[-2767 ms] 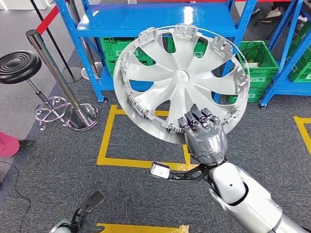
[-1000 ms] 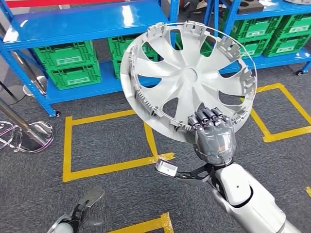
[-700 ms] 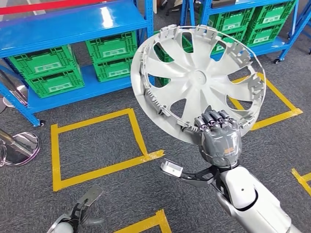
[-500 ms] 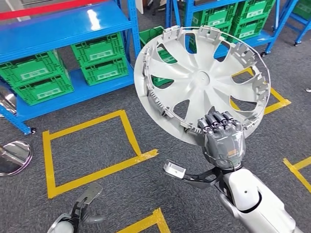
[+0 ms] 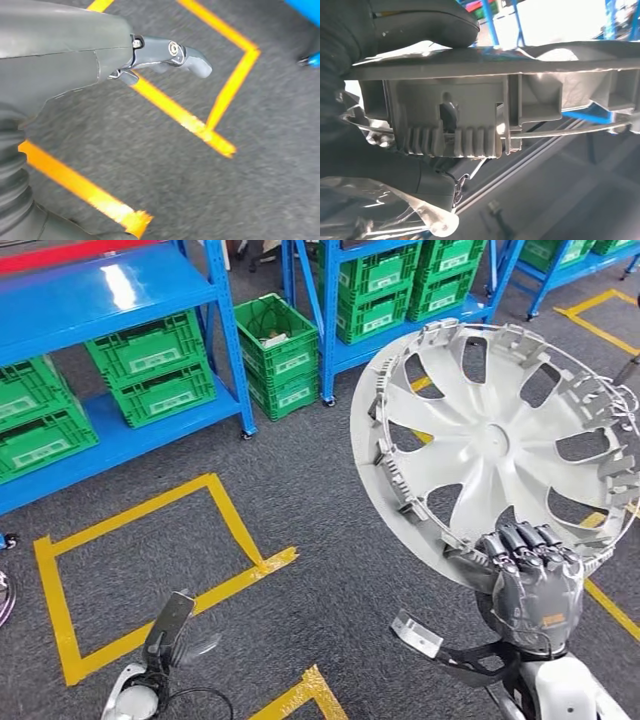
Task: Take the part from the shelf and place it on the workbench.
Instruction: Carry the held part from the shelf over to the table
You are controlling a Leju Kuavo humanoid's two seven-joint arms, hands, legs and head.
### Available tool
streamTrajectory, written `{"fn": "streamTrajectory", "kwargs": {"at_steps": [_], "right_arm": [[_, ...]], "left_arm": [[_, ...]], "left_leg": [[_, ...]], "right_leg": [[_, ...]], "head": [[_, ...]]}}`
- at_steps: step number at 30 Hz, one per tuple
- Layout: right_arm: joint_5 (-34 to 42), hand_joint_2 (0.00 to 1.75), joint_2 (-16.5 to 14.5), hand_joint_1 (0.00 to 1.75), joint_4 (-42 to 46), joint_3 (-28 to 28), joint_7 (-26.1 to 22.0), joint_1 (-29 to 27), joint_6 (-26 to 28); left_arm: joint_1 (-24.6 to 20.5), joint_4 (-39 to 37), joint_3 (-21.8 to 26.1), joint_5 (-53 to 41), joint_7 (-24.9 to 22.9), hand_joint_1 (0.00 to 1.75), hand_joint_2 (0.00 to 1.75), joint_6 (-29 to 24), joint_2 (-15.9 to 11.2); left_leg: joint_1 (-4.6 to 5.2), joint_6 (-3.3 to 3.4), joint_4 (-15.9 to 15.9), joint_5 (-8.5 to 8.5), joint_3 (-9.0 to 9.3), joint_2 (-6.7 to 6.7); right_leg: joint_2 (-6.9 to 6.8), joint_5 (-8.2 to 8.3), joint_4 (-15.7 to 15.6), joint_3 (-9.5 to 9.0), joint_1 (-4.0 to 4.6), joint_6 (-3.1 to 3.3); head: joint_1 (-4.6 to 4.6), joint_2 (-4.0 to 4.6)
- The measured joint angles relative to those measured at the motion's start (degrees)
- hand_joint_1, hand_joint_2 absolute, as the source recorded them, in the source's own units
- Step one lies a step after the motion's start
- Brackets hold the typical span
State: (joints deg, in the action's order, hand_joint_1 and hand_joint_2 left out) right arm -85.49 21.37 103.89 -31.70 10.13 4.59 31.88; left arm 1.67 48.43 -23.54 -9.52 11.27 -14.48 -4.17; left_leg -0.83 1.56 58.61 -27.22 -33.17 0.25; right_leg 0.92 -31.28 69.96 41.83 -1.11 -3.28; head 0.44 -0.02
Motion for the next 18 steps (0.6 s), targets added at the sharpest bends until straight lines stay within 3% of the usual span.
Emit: {"fn": "streamTrajectory", "kwargs": {"at_steps": [2, 3, 5, 7, 8, 10, 11, 13, 14, 16, 17, 18], "right_arm": [[-0.02, 1.75, 0.05, 1.75, 1.13, 0.89, -0.23, -1.35, 0.40], [-0.02, 1.75, 0.10, 1.75, 1.55, 1.23, -0.30, -1.85, 0.48], [-0.03, 1.75, 0.19, 1.75, 2.37, 1.96, -0.43, -2.65, 0.47], [-0.03, 1.75, 0.20, 1.75, 3.20, 2.66, -0.75, -3.12, 0.49], [-0.03, 1.75, 0.20, 1.75, 3.62, 3.01, -1.00, -3.34, 0.51], [-0.04, 1.75, 0.20, 1.75, 4.44, 3.62, -1.47, -4.09, 0.55], [-0.04, 1.75, 0.20, 1.75, 4.88, 3.91, -1.71, -4.52, 0.55], [-0.07, 1.75, 0.20, 1.75, 5.65, 4.27, -2.10, -5.03, 0.54], [-0.08, 1.75, 0.20, 1.75, 5.95, 4.39, -2.24, -5.15, 0.54], [-0.08, 1.75, 0.20, 1.75, 6.32, 4.54, -2.39, -5.33, 0.52], [-0.08, 1.75, 0.20, 1.75, 6.48, 4.61, -2.42, -5.46, 0.51], [-0.08, 1.75, 0.20, 1.75, 6.61, 4.67, -2.42, -5.60, 0.51]], "left_arm": [[0.54, 1.16, 0.86, -0.41, 0.74, 0.00, 1.75, -0.65, 0.45], [0.68, 1.61, 1.15, -0.50, 0.82, 0.00, 1.75, -0.75, 0.66], [0.82, 2.54, 1.70, -0.65, 1.28, 0.00, 1.75, -1.09, 1.10], [0.98, 3.41, 2.34, -0.88, 2.83, 0.00, 1.75, -1.89, 1.47], [1.12, 3.81, 2.65, -0.99, 3.92, 0.00, 1.75, -2.45, 1.63], [1.38, 4.57, 3.28, -1.07, 5.99, 0.00, 1.75, -3.55, 1.99], [1.46, 4.90, 3.55, -0.86, 7.00, 0.00, 1.75, -3.92, 2.18], [1.59, 5.37, 3.94, -0.05, 8.96, 0.00, 1.75, -4.11, 2.47], [1.74, 5.47, 4.05, 0.37, 9.71, 0.00, 1.75, -3.98, 2.55], [2.17, 5.52, 4.26, 0.87, 10.38, 0.00, 1.75, -3.74, 2.68], [2.35, 5.52, 4.38, 0.99, 10.49, 0.00, 1.75, -3.67, 2.73], [2.44, 5.52, 4.52, 1.08, 10.57, 0.00, 1.75, -3.62, 2.76]], "left_leg": [[0.25, 0.07, 0.01, -0.03, -0.04, -1.67], [0.32, 0.08, 0.01, -0.04, -0.03, -2.40], [0.42, 0.00, 0.01, -0.09, 0.05, -3.60], [0.73, -0.34, 0.11, -0.17, 0.04, -4.60], [0.87, -0.57, 0.15, -0.17, 0.04, -5.04], [0.93, -1.11, 0.11, -0.12, 0.11, -5.79], [0.84, -1.45, 0.29, -0.40, 0.10, -5.43], [0.61, -2.04, 3.14, -2.67, -0.95, -3.26], [0.51, -2.22, 6.34, -4.62, -2.23, -1.94], [0.44, -2.33, 13.84, -8.05, -5.31, -0.95], [0.44, -2.33, 16.00, -8.50, -6.18, -0.86], [0.44, -2.28, 15.95, -7.73, -6.09, -0.79]], "right_leg": [[-0.54, -1.61, 5.06, 1.95, -0.02, -0.09], [-0.66, -0.89, 4.37, 1.31, -0.01, -0.05], [-1.92, 2.19, -3.12, -3.15, 0.09, 0.26], [-3.55, 3.95, -10.12, -7.30, 0.49, 0.81], [-3.88, 4.05, -11.51, -8.07, 0.68, 1.07], [-2.99, 4.25, -11.71, -7.95, 0.81, 1.63], [-2.55, 4.43, -11.83, -7.90, 0.71, 1.92], [-1.67, 4.79, -12.11, -7.90, 0.40, 2.55], [-1.19, 4.89, -12.16, -7.87, 0.32, 2.73], [0.02, 4.96, -12.10, -7.77, 0.34, 2.91], [0.72, 4.98, -12.05, -7.74, 0.36, 2.94], [1.47, 4.99, -11.96, -7.73, 0.37, 2.94]], "head": [[-0.01, 0.00], [-0.02, 0.00], [-0.03, 0.00], [0.00, 0.00], [0.04, 0.00], [0.07, 0.00], [0.09, 0.00], [0.16, 0.00], [0.19, 0.00], [0.20, 0.00], [0.19, 0.00], [0.20, 0.00]]}}
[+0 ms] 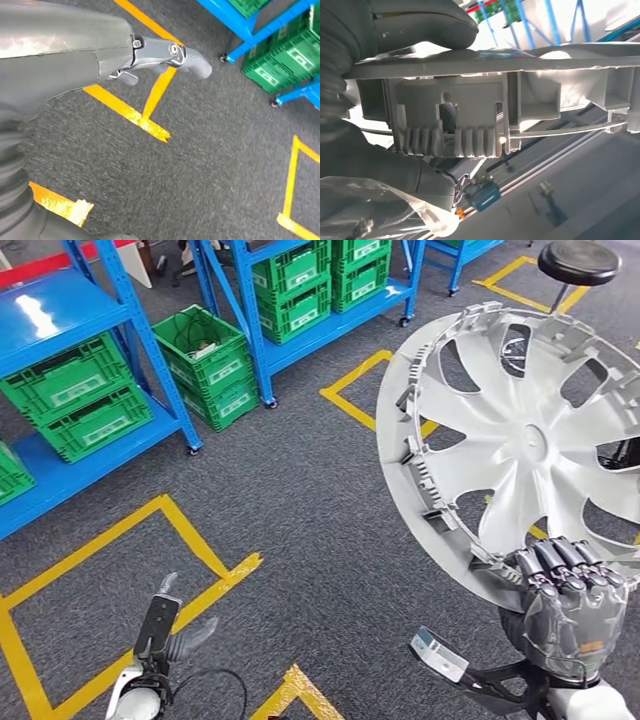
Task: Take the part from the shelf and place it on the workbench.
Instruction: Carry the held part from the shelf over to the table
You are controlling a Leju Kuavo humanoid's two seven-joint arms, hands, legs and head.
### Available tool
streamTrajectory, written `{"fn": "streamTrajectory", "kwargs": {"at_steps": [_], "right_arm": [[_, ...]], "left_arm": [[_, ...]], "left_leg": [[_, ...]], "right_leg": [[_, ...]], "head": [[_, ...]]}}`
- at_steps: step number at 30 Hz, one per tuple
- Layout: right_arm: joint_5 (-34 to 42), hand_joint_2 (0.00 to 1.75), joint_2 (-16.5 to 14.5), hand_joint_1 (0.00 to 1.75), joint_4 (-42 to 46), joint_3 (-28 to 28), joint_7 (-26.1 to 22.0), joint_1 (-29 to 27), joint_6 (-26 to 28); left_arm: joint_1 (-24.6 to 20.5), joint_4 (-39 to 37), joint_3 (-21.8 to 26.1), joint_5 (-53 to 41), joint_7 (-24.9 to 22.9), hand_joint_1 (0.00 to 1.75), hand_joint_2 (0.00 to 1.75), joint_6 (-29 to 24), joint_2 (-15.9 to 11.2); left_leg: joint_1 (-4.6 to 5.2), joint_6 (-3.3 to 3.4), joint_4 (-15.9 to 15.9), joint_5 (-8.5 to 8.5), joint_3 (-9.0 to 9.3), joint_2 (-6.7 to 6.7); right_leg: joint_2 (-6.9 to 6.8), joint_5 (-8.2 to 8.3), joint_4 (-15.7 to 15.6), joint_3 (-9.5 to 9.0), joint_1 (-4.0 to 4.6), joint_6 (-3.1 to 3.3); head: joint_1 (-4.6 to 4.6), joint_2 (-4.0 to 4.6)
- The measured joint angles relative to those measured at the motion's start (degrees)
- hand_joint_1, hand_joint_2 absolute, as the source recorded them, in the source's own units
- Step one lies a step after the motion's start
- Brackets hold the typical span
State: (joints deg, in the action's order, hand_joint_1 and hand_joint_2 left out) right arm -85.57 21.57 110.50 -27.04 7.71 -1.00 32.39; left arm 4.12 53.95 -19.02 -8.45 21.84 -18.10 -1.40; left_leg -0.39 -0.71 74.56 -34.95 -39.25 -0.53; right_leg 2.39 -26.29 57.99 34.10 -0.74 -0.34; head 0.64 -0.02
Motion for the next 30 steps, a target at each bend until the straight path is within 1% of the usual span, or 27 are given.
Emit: {"fn": "streamTrajectory", "kwargs": {"at_steps": [1, 2, 3, 4, 5, 6, 7, 8, 10, 11, 12, 13, 14, 15, 16, 18, 19, 20, 22, 23, 24, 25, 26, 27, 28, 29, 30], "right_arm": [[0.00, 1.75, 0.00, 1.75, 0.10, 0.05, -0.01, -0.11, 0.00], [0.00, 1.75, 0.00, 1.75, 0.19, 0.07, -0.01, -0.19, 0.00], [0.00, 1.75, 0.00, 1.75, 0.28, 0.07, -0.02, -0.24, 0.00], [0.00, 1.75, 0.00, 1.75, 0.38, 0.09, -0.03, -0.24, 0.00], [-0.01, 1.75, 0.00, 1.75, 0.51, 0.14, -0.04, -0.25, 0.01], [-0.01, 1.75, 0.00, 1.75, 0.66, 0.23, -0.05, -0.30, 0.01], [-0.01, 1.75, 0.00, 1.75, 0.80, 0.32, -0.06, -0.35, 0.02], [-0.02, 1.75, 0.00, 1.75, 0.94, 0.42, -0.06, -0.49, 0.02], [-0.05, 1.75, 0.00, 1.75, 1.12, 0.58, -0.08, -0.61, 0.01], [-0.08, 1.75, 0.00, 1.75, 1.19, 0.65, -0.13, -0.64, -0.01], [-0.10, 1.75, 0.00, 1.75, 1.24, 0.70, -0.17, -0.60, -0.03], [-0.13, 1.75, 0.00, 1.75, 1.27, 0.72, -0.21, -0.58, -0.06], [-0.14, 1.75, 0.00, 1.75, 1.30, 0.71, -0.17, -0.58, -0.14], [-0.15, 1.75, 0.00, 1.75, 1.34, 0.70, -0.07, -0.57, -0.29], [-0.15, 1.75, 0.00, 1.75, 1.41, 0.71, 0.10, -0.57, -0.53], [-0.16, 1.75, 0.00, 1.75, 1.61, 0.74, 0.39, -0.55, -1.00], [-0.17, 1.75, 0.00, 1.75, 1.69, 0.77, 0.47, -0.55, -1.13], [-0.17, 1.75, 0.00, 1.75, 1.86, 0.81, 0.52, -0.47, -1.23], [-0.17, 1.75, 0.00, 1.75, 2.26, 0.98, 0.57, -0.35, -1.45], [-0.17, 1.75, 0.00, 1.75, 2.47, 1.13, 0.58, -0.30, -1.61], [-0.17, 1.75, 0.00, 1.75, 2.61, 1.27, 0.58, -0.33, -1.72], [-0.17, 1.75, 0.00, 1.75, 2.73, 1.42, 0.58, -0.34, -1.80], [-0.18, 1.75, 0.00, 1.75, 2.86, 1.55, 0.59, -0.33, -1.85], [-0.19, 1.75, 0.00, 1.75, 2.98, 1.68, 0.60, -0.32, -1.85], [-0.19, 1.75, 0.00, 1.75, 3.07, 1.79, 0.61, -0.34, -1.81], [-0.20, 1.75, 0.00, 1.75, 3.11, 1.92, 0.61, -0.42, -1.73], [-0.20, 1.75, 0.00, 1.75, 3.15, 2.06, 0.61, -0.58, -1.63]], "left_arm": [[0.04, 0.02, 0.15, 0.05, 0.09, 0.00, 1.75, 0.04, 0.02], [0.04, 0.06, 0.26, 0.07, 0.17, 0.00, 1.75, 0.07, 0.04], [0.03, 0.10, 0.35, 0.07, 0.24, 0.00, 1.75, 0.09, 0.05], [0.04, 0.16, 0.40, 0.08, 0.30, 0.00, 1.75, 0.10, 0.08], [0.10, 0.21, 0.43, 0.08, 0.33, 0.00, 1.75, 0.12, 0.10], [0.14, 0.27, 0.46, 0.09, 0.36, 0.00, 1.75, 0.13, 0.16], [0.17, 0.38, 0.49, 0.10, 0.37, 0.00, 1.75, 0.16, 0.23], [0.13, 0.49, 0.54, 0.19, 0.37, 0.00, 1.75, 0.28, 0.32], [-0.01, 0.66, 0.70, 1.33, 0.40, 0.00, 1.75, 1.24, 0.48], [-0.01, 0.66, 0.86, 2.55, 0.34, 0.00, 1.75, 2.29, 0.54], [0.06, 0.60, 1.12, 4.07, 0.19, 0.00, 1.75, 3.66, 0.59], [0.14, 0.48, 1.43, 5.58, -0.08, 0.00, 1.75, 5.18, 0.64], [0.20, 0.30, 1.77, 6.87, -0.39, 0.00, 1.75, 6.57, 0.68], [0.21, 0.08, 2.07, 7.75, -0.66, 0.00, 1.75, 7.66, 0.71], [0.19, -0.15, 2.31, 8.27, -0.98, 0.00, 1.75, 8.44, 0.73], [0.15, -0.55, 2.64, 8.66, -1.60, 0.00, 1.75, 9.23, 0.75], [0.14, -0.66, 2.74, 8.73, -1.85, 0.00, 1.75, 9.41, 0.75], [0.12, -0.86, 2.95, 8.81, -2.26, 0.00, 1.75, 9.63, 0.74], [0.00, -1.72, 3.52, 8.84, -4.01, 0.00, 1.75, 10.21, 0.73], [-0.09, -2.36, 3.87, 8.80, -5.58, 0.00, 1.75, 10.58, 0.75], [-0.21, -2.94, 4.11, 8.66, -7.13, 0.00, 1.75, 10.82, 0.78], [-0.35, -3.45, 4.34, 8.49, -8.51, 0.00, 1.75, 10.97, 0.81], [-0.48, -3.93, 4.55, 8.31, -9.63, 0.00, 1.75, 11.08, 0.86], [-0.58, -4.44, 4.72, 8.15, -10.51, 0.00, 1.75, 11.31, 0.90], [-0.61, -4.99, 4.85, 8.07, -11.30, 0.00, 1.75, 11.64, 0.93], [-0.55, -5.52, 4.93, 8.05, -12.03, 0.00, 1.75, 12.06, 0.96], [-0.46, -6.03, 4.98, 8.06, -12.73, 0.00, 1.75, 12.53, 0.98]], "left_leg": [[-0.03, 0.11, -2.33, 1.79, 1.11, 0.21], [-0.10, 0.26, -6.16, 4.03, 2.86, 0.92], [-0.22, 0.45, -9.90, 5.67, 4.56, 2.28], [-0.36, 0.60, -12.98, 6.60, 5.90, 3.49], [-0.40, 0.72, -14.67, 6.84, 6.60, 4.43], [-0.36, 0.85, -15.17, 6.58, 6.79, 4.74], [-0.34, 1.04, -15.54, 6.63, 6.86, 4.23], [-0.35, 1.35, -15.72, 6.81, 6.87, 3.60], [-0.48, 2.08, -16.25, 7.17, 6.98, 2.26], [-0.45, 2.33, -16.38, 7.25, 7.00, 1.55], [-0.35, 2.48, -16.39, 7.24, 6.99, 0.86], [-0.28, 2.55, -16.38, 7.21, 6.97, 0.12], [-0.23, 2.57, -16.37, 7.17, 6.97, -0.61], [-0.21, 2.56, -16.37, 7.12, 6.98, -1.32], [-0.20, 2.49, -16.36, 7.07, 7.01, -1.96], [-0.20, 2.29, -16.36, 6.93, 7.13, -2.95], [-0.20, 2.20, -16.36, 6.87, 7.19, -3.22], [-0.02, 2.03, -16.29, 6.76, 7.21, -3.53], [0.32, 1.57, -16.22, 6.64, 7.29, -4.37], [0.48, 1.25, -16.22, 6.57, 7.40, -4.99], [0.41, 0.95, -16.23, 6.43, 7.50, -5.29], [0.30, 0.65, -15.87, 5.96, 7.49, -4.76], [0.17, 0.39, -14.65, 4.99, 7.07, -3.68], [0.04, 0.19, -12.19, 3.44, 6.05, -2.29], [-0.02, 0.10, -8.57, 1.57, 4.49, -0.98], [-0.04, 0.07, -4.49, -0.17, 2.61, -0.36], [-0.03, 0.07, -1.22, -1.19, 1.03, -0.15]], "right_leg": [[0.77, 0.00, 0.10, -0.01, -0.01, -0.01], [1.50, -0.01, 0.22, -0.01, -0.04, -0.05], [2.18, -0.01, 0.37, 0.08, 0.00, -0.17], [2.87, 0.03, 0.54, 0.30, -0.01, -0.38], [3.50, 0.15, 0.62, 0.60, -0.10, -0.71], [4.13, 0.34, 0.57, 0.92, -0.22, -1.12], [4.76, 0.55, 0.48, 1.19, -0.36, -1.53], [4.56, 0.57, 0.50, 1.51, -0.44, -1.87], [1.77, -0.86, 2.76, 2.99, -0.24, -2.32], [-0.12, -2.41, 5.64, 4.45, -0.18, -2.47], [-1.38, -4.20, 9.38, 6.21, -0.12, -2.64], [-1.84, -5.69, 13.17, 7.97, -0.16, -2.77], [-1.98, -6.39, 15.76, 9.18, -0.20, -2.85], [-2.07, -6.06, 16.31, 9.39, -0.21, -2.88], [-2.25, -4.78, 14.59, 8.44, -0.21, -2.84], [-2.97, -1.52, 8.13, 4.94, -0.19, -2.65], [-3.33, -0.47, 5.64, 3.56, -0.18, -2.57], [-4.27, -0.13, 3.47, 2.27, 0.05, -2.42], [-5.09, -0.15, 1.30, 1.05, 0.46, -1.82], [-5.20, -0.21, 0.40, 0.60, 0.68, -1.43], [-4.50, -0.05, 0.32, 0.65, 0.56, -1.04], [-3.95, 0.07, 0.20, 0.63, 0.46, -0.75], [-3.44, 0.17, 0.07, 0.58, 0.33, -0.43], [-2.94, 0.26, -0.04, 0.50, 0.20, -0.15], [-2.39, 0.28, -0.04, 0.51, 0.19, 0.03], [-1.76, 0.28, -0.03, 0.51, 0.22, 0.16], [-1.05, 0.28, -0.03, 0.49, 0.25, 0.21]], "head": [[0.00, 0.01], [0.01, 0.01], [-0.03, 0.01], [-0.03, 0.01], [-0.05, 0.00], [-0.05, 0.00], [-0.05, 0.00], [-0.05, 0.00], [-0.29, 0.01], [-0.40, 0.01], [-0.51, 0.01], [-0.52, 0.00], [-0.52, 0.00], [-0.52, 0.00], [-0.54, 0.00], [-0.54, 0.00], [-0.54, 0.00], [-0.55, 0.00], [-0.51, 0.00], [-0.50, 0.00], [-0.47, 0.00], [-0.43, 0.00], [-0.37, 0.00], [-0.27, 0.00], [-0.19, 0.00], [-0.15, 0.00], [-0.14, 0.00]]}}
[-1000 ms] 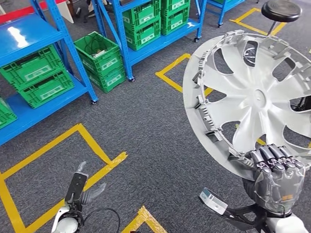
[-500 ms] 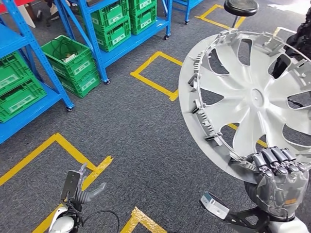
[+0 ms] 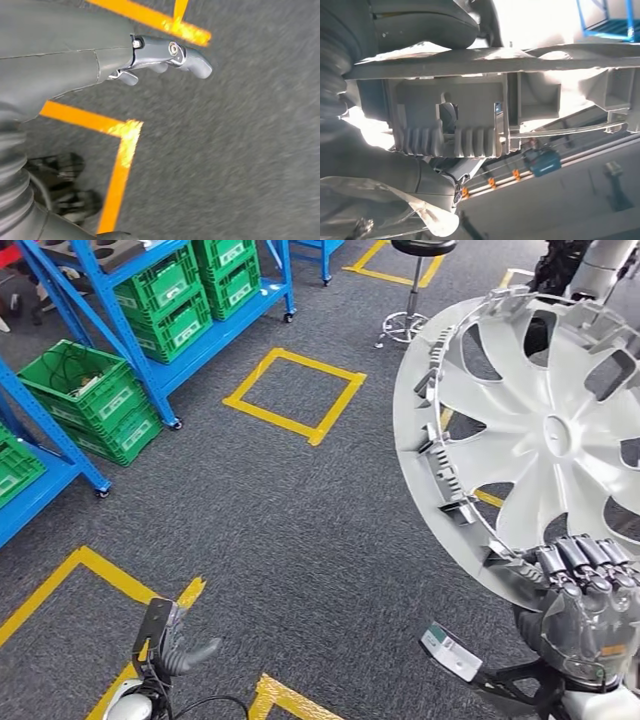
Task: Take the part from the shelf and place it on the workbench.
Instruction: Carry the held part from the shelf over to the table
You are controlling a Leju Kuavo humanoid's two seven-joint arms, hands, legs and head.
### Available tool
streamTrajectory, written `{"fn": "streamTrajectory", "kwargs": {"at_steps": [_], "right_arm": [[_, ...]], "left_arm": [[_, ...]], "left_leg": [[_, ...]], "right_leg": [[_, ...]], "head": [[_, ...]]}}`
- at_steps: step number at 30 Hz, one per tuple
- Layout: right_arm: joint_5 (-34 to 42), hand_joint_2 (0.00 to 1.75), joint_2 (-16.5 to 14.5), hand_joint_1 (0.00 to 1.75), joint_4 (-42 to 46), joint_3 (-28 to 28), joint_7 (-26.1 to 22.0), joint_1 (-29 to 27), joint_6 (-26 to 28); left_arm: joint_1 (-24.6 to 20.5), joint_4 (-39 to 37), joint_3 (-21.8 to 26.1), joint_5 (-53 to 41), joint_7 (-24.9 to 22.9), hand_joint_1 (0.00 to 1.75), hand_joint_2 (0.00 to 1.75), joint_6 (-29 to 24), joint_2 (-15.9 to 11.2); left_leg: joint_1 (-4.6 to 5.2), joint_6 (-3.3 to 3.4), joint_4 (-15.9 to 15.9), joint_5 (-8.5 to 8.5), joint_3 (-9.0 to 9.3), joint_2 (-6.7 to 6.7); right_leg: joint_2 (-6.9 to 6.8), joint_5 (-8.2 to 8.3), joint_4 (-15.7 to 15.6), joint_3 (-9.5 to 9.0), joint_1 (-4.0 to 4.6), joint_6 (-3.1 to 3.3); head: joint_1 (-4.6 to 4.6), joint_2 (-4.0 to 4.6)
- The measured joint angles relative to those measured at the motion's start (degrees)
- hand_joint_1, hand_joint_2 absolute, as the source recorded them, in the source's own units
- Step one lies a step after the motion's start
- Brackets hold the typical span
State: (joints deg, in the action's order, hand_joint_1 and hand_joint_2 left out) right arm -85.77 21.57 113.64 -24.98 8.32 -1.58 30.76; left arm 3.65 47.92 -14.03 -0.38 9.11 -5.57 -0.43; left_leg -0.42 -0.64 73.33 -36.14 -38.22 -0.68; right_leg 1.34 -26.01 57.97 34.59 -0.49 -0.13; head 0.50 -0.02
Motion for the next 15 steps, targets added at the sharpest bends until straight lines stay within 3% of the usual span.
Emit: {"fn": "streamTrajectory", "kwargs": {"at_steps": [1, 2, 3, 5, 7, 9, 10, 12, 13, 15], "right_arm": [[0.00, 1.75, 0.00, 1.75, 0.03, 0.12, -0.01, -0.21, 0.11], [0.00, 1.75, 0.00, 1.75, 0.04, 0.23, -0.02, -0.45, 0.22], [0.00, 1.75, 0.00, 1.75, 0.07, 0.33, -0.06, -0.73, 0.32], [0.00, 1.75, 0.00, 1.75, 0.16, 0.53, -0.18, -1.31, 0.64], [0.00, 1.75, 0.00, 1.75, 0.30, 0.84, -0.36, -1.81, 1.09], [0.00, 1.75, 0.01, 1.75, 0.56, 1.15, -0.51, -2.29, 1.43], [0.00, 1.75, 0.03, 1.75, 0.68, 1.32, -0.56, -2.62, 1.54], [0.00, 1.75, 0.10, 1.75, 0.81, 1.57, -0.66, -3.02, 1.68], [0.00, 1.75, 0.12, 1.75, 0.83, 1.65, -0.71, -3.16, 1.75], [0.00, 1.75, 0.13, 1.75, 0.82, 1.68, -0.73, -3.34, 2.04]], "left_arm": [[0.07, -0.42, 0.03, 0.00, -0.57, 0.00, 1.75, 0.37, 0.01], [0.09, -0.75, 0.04, -0.08, -1.06, 0.00, 1.75, 0.68, 0.02], [0.07, -1.03, 0.04, -0.22, -1.53, 0.00, 1.75, 0.92, 0.03], [0.06, -1.52, 0.02, -0.64, -2.33, 0.00, 1.75, 1.11, -0.01], [0.11, -1.99, -0.01, -1.02, -2.96, 0.00, 1.75, 1.14, -0.05], [0.11, -2.30, -0.02, -0.89, -3.59, 0.00, 1.75, 1.23, 0.03], [0.07, -2.42, -0.01, -0.49, -4.11, 0.00, 1.75, 1.40, 0.09], [0.05, -2.62, 0.03, 0.60, -5.27, 0.00, 1.75, 1.89, 0.20], [0.11, -2.74, 0.05, 1.00, -5.87, 0.00, 1.75, 2.15, 0.19], [0.33, -2.94, 0.07, 1.59, -7.18, 0.00, 1.75, 2.55, 0.19]], "left_leg": [[0.01, 0.05, 1.50, 0.07, -0.81, 0.07], [0.02, 0.18, 0.77, 1.30, -0.62, 0.18], [0.02, 0.38, -2.10, 3.42, 0.56, 0.55], [-0.12, 0.96, -9.69, 7.29, 3.72, 3.07], [-0.15, 1.25, -13.93, 8.25, 5.47, 4.98], [-0.03, 1.37, -14.71, 8.05, 5.75, 4.29], [-0.08, 1.61, -15.00, 8.24, 5.84, 3.65], [-0.24, 2.20, -15.63, 8.57, 6.09, 2.21], [-0.19, 2.39, -15.72, 8.61, 6.16, 1.46], [-0.07, 2.52, -15.70, 8.53, 6.14, -0.02]], "right_leg": [[0.76, 0.00, 0.02, -0.03, 0.04, 0.01], [1.54, 0.00, 0.06, -0.08, 0.05, 0.01], [2.31, 0.00, 0.12, -0.15, 0.06, 0.00], [3.74, -0.01, 0.35, -0.08, 0.00, -0.15], [5.03, 0.16, 0.55, 0.49, -0.23, -0.69], [6.16, 0.50, 0.44, 1.10, -0.52, -1.50], [5.63, 0.37, 0.61, 1.46, -0.55, -1.81], [2.70, -1.45, 3.60, 3.15, -0.36, -2.26], [0.84, -3.12, 6.81, 4.71, -0.32, -2.43], [-0.65, -6.16, 14.11, 8.14, -0.47, -2.84]], "head": [[-0.01, 0.00], [-0.01, 0.00], [-0.01, 0.00], [-0.05, 0.00], [0.00, 0.00], [0.11, 0.00], [0.09, 0.00], [-0.16, 0.01], [-0.27, 0.01], [-0.39, 0.00]]}}
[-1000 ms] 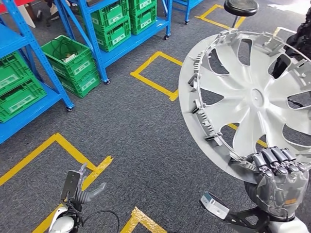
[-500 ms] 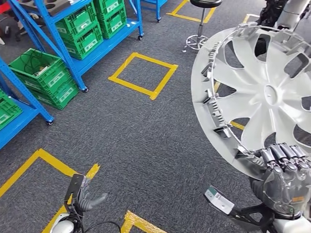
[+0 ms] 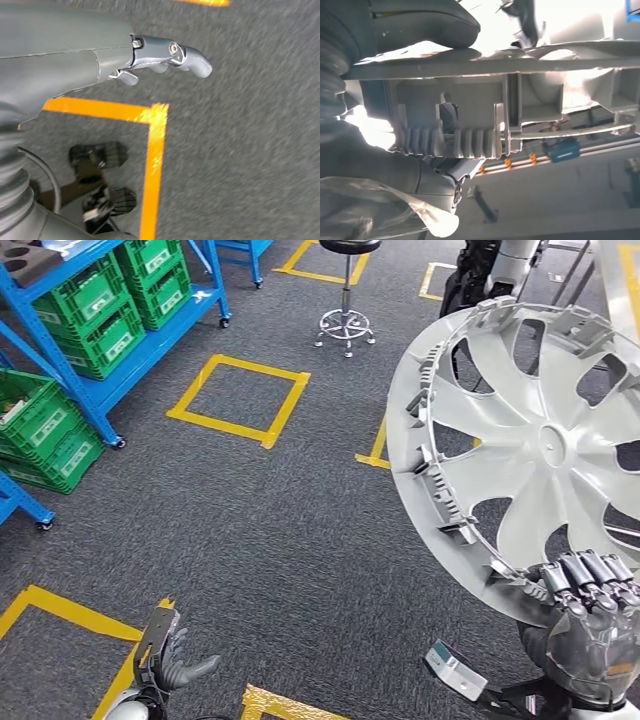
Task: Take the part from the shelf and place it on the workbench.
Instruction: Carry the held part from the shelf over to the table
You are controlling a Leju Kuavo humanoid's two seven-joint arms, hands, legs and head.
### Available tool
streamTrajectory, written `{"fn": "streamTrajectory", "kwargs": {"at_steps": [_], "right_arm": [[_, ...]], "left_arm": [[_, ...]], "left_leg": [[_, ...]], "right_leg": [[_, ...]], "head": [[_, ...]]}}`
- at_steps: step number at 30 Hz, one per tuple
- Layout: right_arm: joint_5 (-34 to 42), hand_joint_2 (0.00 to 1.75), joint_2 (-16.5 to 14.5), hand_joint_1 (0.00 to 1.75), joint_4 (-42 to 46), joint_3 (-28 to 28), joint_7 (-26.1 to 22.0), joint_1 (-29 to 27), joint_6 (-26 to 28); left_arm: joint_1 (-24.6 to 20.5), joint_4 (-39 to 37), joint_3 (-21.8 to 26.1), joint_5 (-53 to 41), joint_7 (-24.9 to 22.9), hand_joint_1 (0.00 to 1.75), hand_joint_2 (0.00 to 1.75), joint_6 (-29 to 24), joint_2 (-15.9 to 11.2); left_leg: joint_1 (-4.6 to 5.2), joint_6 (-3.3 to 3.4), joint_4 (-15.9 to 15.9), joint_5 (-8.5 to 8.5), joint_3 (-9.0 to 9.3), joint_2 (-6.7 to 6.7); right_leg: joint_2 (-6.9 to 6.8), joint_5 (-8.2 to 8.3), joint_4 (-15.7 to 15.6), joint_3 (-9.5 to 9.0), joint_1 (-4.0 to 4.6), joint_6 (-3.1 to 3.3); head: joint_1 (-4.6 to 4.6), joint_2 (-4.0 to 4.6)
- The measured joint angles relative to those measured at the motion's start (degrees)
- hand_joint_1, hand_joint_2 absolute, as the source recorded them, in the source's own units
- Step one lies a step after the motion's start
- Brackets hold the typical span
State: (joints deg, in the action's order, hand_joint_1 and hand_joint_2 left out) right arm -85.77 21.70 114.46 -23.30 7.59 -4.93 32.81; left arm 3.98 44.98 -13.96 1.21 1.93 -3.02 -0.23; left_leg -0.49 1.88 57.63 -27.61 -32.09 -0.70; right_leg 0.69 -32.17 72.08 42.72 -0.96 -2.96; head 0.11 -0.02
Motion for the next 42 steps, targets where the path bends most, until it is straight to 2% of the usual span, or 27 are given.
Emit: {"fn": "streamTrajectory", "kwargs": {"at_steps": [1, 2, 3, 5, 7, 8, 10, 12, 14, 15, 16, 17, 18, 20, 21, 23, 25, 27, 29, 31, 32, 33, 35, 37, 38, 40, 42], "right_arm": [[0.00, 1.75, 0.00, 1.75, -0.01, 0.00, 0.06, -0.17, 0.17], [0.00, 1.75, 0.00, 1.75, -0.01, 0.00, 0.14, -0.33, 0.33], [0.00, 1.75, 0.00, 1.75, -0.01, 0.00, 0.24, -0.48, 0.46], [0.00, 1.75, 0.00, 1.75, -0.01, 0.00, 0.34, -0.63, 0.78], [0.00, 1.75, 0.00, 1.75, 0.11, 0.01, 0.31, -0.78, 1.28], [-0.01, 1.75, 0.00, 1.75, 0.19, 0.01, 0.23, -0.89, 1.49], [-0.01, 1.75, 0.00, 1.75, 0.34, 0.01, 0.04, -1.12, 1.69], [-0.01, 1.75, 0.00, 1.75, 0.50, -0.02, -0.14, -1.14, 1.72], [-0.02, 1.75, 0.00, 1.75, 0.61, -0.05, -0.25, -1.09, 1.73], [-0.02, 1.75, 0.00, 1.75, 0.61, -0.07, -0.28, -1.09, 1.73], [-0.02, 1.75, 0.00, 1.75, 0.61, -0.09, -0.28, -1.11, 1.73], [-0.02, 1.75, 0.00, 1.75, 0.61, -0.10, -0.29, -1.13, 1.73], [-0.02, 1.75, 0.00, 1.75, 0.61, -0.10, -0.29, -1.14, 1.73], [-0.02, 1.75, 0.00, 1.75, 0.61, -0.13, -0.29, -1.12, 1.73], [-0.02, 1.75, 0.00, 1.75, 0.61, -0.16, -0.28, -1.05, 1.73], [-0.02, 1.75, 0.00, 1.75, 0.62, -0.27, -0.20, -0.94, 1.73], [-0.02, 1.75, 0.00, 1.75, 0.63, -0.43, -0.05, -0.97, 1.73], [-0.02, 1.75, 0.00, 1.75, 0.69, -0.55, 0.03, -0.91, 1.73], [-0.02, 1.75, 0.00, 1.75, 0.74, -0.69, -0.03, -0.64, 1.73], [-0.02, 1.75, 0.00, 1.75, 0.74, -0.89, -0.11, -0.48, 1.73], [-0.02, 1.75, 0.00, 1.75, 0.74, -0.96, -0.11, -0.48, 1.73], [-0.02, 1.75, 0.00, 1.75, 0.74, -1.00, -0.11, -0.49, 1.73], [-0.02, 1.75, 0.00, 1.75, 0.75, -1.03, -0.07, -0.44, 1.73], [-0.02, 1.75, 0.00, 1.75, 0.77, -1.04, -0.03, -0.28, 1.73], [-0.02, 1.75, 0.00, 1.75, 0.78, -1.07, -0.01, -0.22, 1.73], [-0.02, 1.75, 0.00, 1.75, 0.79, -1.15, 0.09, -0.19, 1.72], [-0.02, 1.75, 0.00, 1.75, 0.80, -1.26, 0.35, -0.13, 1.71]], "left_arm": [[0.10, -0.05, 0.00, 0.32, -0.76, 0.00, 1.75, 0.20, 0.01], [0.18, -0.08, -0.01, 0.66, -1.49, 0.00, 1.75, 0.39, 0.01], [0.23, -0.08, -0.01, 0.94, -2.10, 0.00, 1.75, 0.57, 0.02], [0.26, -0.08, -0.04, 1.17, -2.98, 0.00, 1.75, 0.75, -0.01], [0.30, -0.09, -0.13, 1.14, -3.64, 0.00, 1.75, 0.77, -0.08], [0.33, -0.10, -0.18, 1.16, -3.95, 0.00, 1.75, 0.78, -0.11], [0.34, -0.14, -0.27, 1.26, -4.38, 0.00, 1.75, 0.87, -0.12], [0.33, -0.22, -0.34, 1.41, -4.54, 0.00, 1.75, 0.98, -0.15], [0.50, -0.42, -0.51, 1.62, -4.57, 0.00, 1.75, 1.04, -0.17], [0.65, -0.56, -0.60, 1.71, -4.58, 0.00, 1.75, 1.06, -0.17], [0.78, -0.70, -0.67, 1.78, -4.59, 0.00, 1.75, 1.08, -0.17], [0.86, -0.81, -0.68, 1.82, -4.59, 0.00, 1.75, 1.08, -0.19], [0.87, -0.90, -0.69, 1.91, -4.61, 0.00, 1.75, 1.10, -0.22], [0.80, -1.06, -0.71, 2.29, -4.74, 0.00, 1.75, 1.23, -0.35], [0.75, -1.16, -0.75, 2.56, -4.87, 0.00, 1.75, 1.34, -0.43], [0.69, -1.41, -0.89, 3.03, -5.25, 0.00, 1.75, 1.54, -0.57], [0.57, -1.58, -1.05, 3.36, -5.49, 0.00, 1.75, 1.70, -0.60], [0.42, -1.66, -1.18, 3.47, -5.49, 0.00, 1.75, 1.79, -0.61], [0.45, -1.78, -1.25, 3.48, -5.50, 0.00, 1.75, 1.80, -0.71], [0.58, -1.96, -1.37, 3.48, -5.52, 0.00, 1.75, 1.80, -0.79], [0.60, -2.05, -1.45, 3.47, -5.52, 0.00, 1.75, 1.80, -0.80], [0.58, -2.11, -1.53, 3.47, -5.52, 0.00, 1.75, 1.80, -0.80], [0.52, -2.20, -1.63, 3.48, -5.52, 0.00, 1.75, 1.80, -0.81], [0.45, -2.27, -1.67, 3.48, -5.52, 0.00, 1.75, 1.80, -0.92], [0.42, -2.30, -1.69, 3.49, -5.53, 0.00, 1.75, 1.80, -0.97], [0.34, -2.37, -1.77, 3.57, -5.57, 0.00, 1.75, 1.82, -1.02], [0.23, -2.42, -1.86, 3.65, -5.63, 0.00, 1.75, 1.85, -1.08]], "left_leg": [[0.03, 0.00, 0.01, -0.06, 0.01, -0.77], [0.04, -0.06, 0.03, -0.13, 0.03, -1.49], [0.03, -0.18, 0.05, -0.22, 0.09, -2.16], [0.21, -0.65, 0.19, -0.56, 0.31, -3.30], [0.56, -1.22, 0.36, -0.90, 0.55, -4.24], [0.68, -1.48, 0.38, -1.00, 0.66, -4.71], [0.49, -2.06, 0.50, -1.36, 0.98, -5.31], [0.18, -2.55, 3.02, -3.35, 0.21, -3.47], [0.06, -2.68, 10.26, -7.13, -3.00, -0.75], [0.06, -2.66, 14.20, -8.66, -4.90, -0.15], [0.07, -2.60, 16.85, -9.24, -6.28, 0.08], [0.08, -2.49, 17.32, -8.59, -6.72, 0.18], [0.09, -2.32, 15.47, -6.82, -6.12, 0.39], [0.03, -1.83, 8.00, -2.39, -3.10, 2.31], [-0.06, -1.63, 4.53, -1.08, -1.66, 3.49], [-0.05, -1.41, 1.55, -0.67, -0.44, 4.76], [-0.01, -1.05, 0.94, -0.48, -0.27, 3.70], [-0.13, -0.39, 0.22, -0.04, -0.06, 2.39], [-0.07, 0.02, -0.12, 0.13, 0.02, 1.03], [0.08, 0.11, -0.11, 0.06, 0.00, -0.42], [0.11, 0.09, -0.10, 0.01, 0.00, -1.15], [0.11, 0.01, -0.09, -0.06, 0.02, -1.80], [0.16, -0.32, -0.01, -0.29, 0.17, -2.98], [0.46, -0.92, 0.24, -0.60, 0.30, -3.92], [0.61, -1.21, 0.32, -0.68, 0.38, -4.36], [0.59, -1.74, 0.32, -0.81, 0.55, -5.20], [0.31, -2.27, 1.67, -2.05, 0.19, -3.91]], "right_leg": [[-0.22, -0.38, 1.90, 0.88, -0.12, -0.17], [-0.42, 0.25, 1.66, 0.70, -0.22, -0.30], [-0.83, 1.79, -0.92, -0.72, -0.29, -0.37], [-3.13, 4.78, -8.95, -5.35, -0.13, -0.27], [-4.62, 5.63, -13.36, -7.97, 0.22, 0.36], [-4.47, 5.43, -13.59, -8.14, 0.41, 0.75], [-3.14, 5.61, -13.70, -8.05, 0.37, 1.47], [-1.98, 5.79, -13.91, -8.21, 0.22, 2.21], [-0.74, 5.85, -13.97, -8.27, 0.20, 2.69], [-0.02, 5.85, -13.96, -8.27, 0.26, 2.80], [0.78, 5.85, -13.95, -8.29, 0.34, 2.83], [1.58, 5.85, -13.92, -8.33, 0.40, 2.83], [2.37, 5.85, -13.88, -8.38, 0.43, 2.83], [3.86, 5.83, -13.74, -8.45, 0.45, 2.74], [4.57, 5.82, -13.61, -8.34, 0.45, 2.60], [5.80, 6.01, -13.53, -7.89, 0.27, 1.99], [6.58, 6.23, -13.63, -7.32, -0.02, 1.23], [4.55, 4.97, -11.79, -6.00, 0.11, 0.75], [1.22, 1.77, -5.75, -3.04, 0.25, 0.42], [-0.08, -0.76, 0.95, 0.09, 0.11, 0.08], [-0.30, -0.74, 2.04, 0.55, 0.03, -0.04], [-0.52, 0.29, 0.82, -0.18, -0.05, -0.13], [-2.19, 3.48, -6.80, -4.37, -0.09, -0.22], [-3.96, 5.08, -12.84, -7.87, 0.13, 0.24], [-4.27, 5.07, -13.81, -8.44, 0.29, 0.59], [-3.10, 5.23, -13.72, -8.39, 0.45, 1.38], [-2.05, 5.43, -13.88, -8.38, 0.33, 2.09]], "head": [[-0.01, 0.00], [-0.02, 0.00], [-0.02, 0.00], [-0.04, 0.00], [0.11, 0.00], [0.19, 0.00], [0.29, 0.00], [0.46, 0.00], [0.70, 0.00], [0.75, 0.00], [0.76, 0.00], [0.76, 0.00], [0.75, 0.00], [0.73, 0.00], [0.72, 0.00], [0.72, 0.00], [0.72, 0.00], [0.46, 0.00], [0.20, 0.00], [0.16, 0.00], [0.14, 0.00], [0.14, 0.01], [0.13, 0.01], [0.19, 0.00], [0.22, 0.00], [0.27, 0.00], [0.37, 0.00]]}}
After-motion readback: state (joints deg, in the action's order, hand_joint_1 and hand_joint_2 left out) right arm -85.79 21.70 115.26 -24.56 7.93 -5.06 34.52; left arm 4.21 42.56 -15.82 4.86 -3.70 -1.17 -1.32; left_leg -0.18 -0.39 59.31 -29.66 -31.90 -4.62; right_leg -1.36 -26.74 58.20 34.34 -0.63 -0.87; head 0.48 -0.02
